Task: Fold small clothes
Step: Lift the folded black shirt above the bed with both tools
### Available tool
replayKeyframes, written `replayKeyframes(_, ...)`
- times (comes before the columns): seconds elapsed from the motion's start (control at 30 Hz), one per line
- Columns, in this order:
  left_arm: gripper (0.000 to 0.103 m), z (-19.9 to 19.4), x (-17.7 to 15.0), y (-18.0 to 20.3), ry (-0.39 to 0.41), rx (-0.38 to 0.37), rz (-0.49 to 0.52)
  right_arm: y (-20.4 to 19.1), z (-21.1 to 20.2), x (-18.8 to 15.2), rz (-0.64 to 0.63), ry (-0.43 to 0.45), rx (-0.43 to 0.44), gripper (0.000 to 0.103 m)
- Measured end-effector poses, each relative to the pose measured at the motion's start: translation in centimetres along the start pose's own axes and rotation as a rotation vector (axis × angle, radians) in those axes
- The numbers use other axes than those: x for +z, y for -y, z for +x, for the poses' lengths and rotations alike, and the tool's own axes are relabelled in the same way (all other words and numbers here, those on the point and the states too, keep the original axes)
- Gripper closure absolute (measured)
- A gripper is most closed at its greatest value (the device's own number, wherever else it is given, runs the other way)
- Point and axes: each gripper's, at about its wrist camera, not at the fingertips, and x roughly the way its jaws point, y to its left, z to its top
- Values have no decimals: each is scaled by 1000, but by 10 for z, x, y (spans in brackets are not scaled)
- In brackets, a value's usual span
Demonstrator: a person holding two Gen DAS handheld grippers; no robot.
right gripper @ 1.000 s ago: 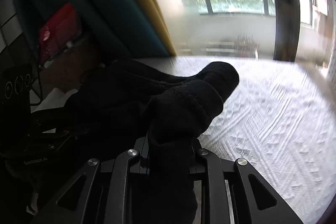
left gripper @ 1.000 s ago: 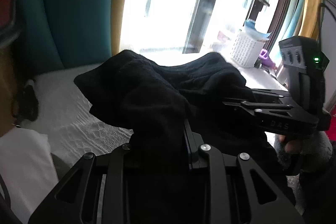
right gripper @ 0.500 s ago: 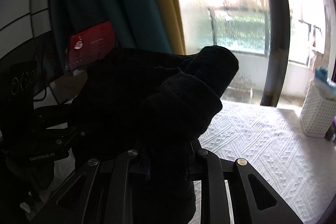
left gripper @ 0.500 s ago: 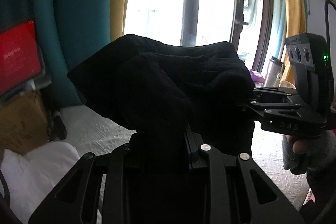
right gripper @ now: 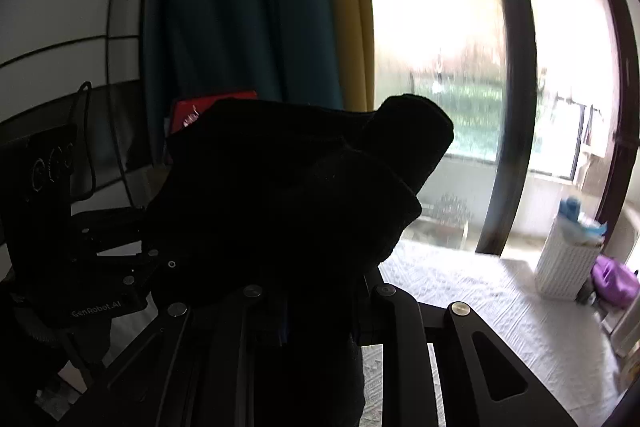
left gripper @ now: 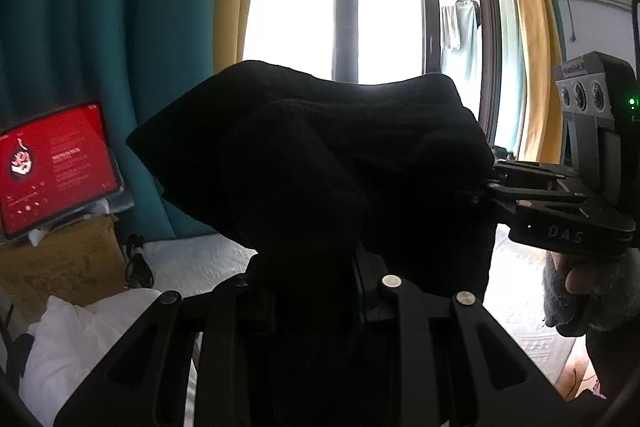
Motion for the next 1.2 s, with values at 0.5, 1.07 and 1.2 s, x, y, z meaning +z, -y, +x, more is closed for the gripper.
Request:
replayKeyframes(0.5, 78, -68, 0, -3, 109, 5, 12, -46, -44, 17, -52, 121, 7, 91)
replayKeyframes(1.07, 79, -153, 12, -28, 226, 79, 59, -106, -87, 50, -120, 232, 118, 91)
replayKeyframes(1.2, 79, -170, 9, -36, 216, 106, 61, -114, -76, 53, -119, 229, 158, 91)
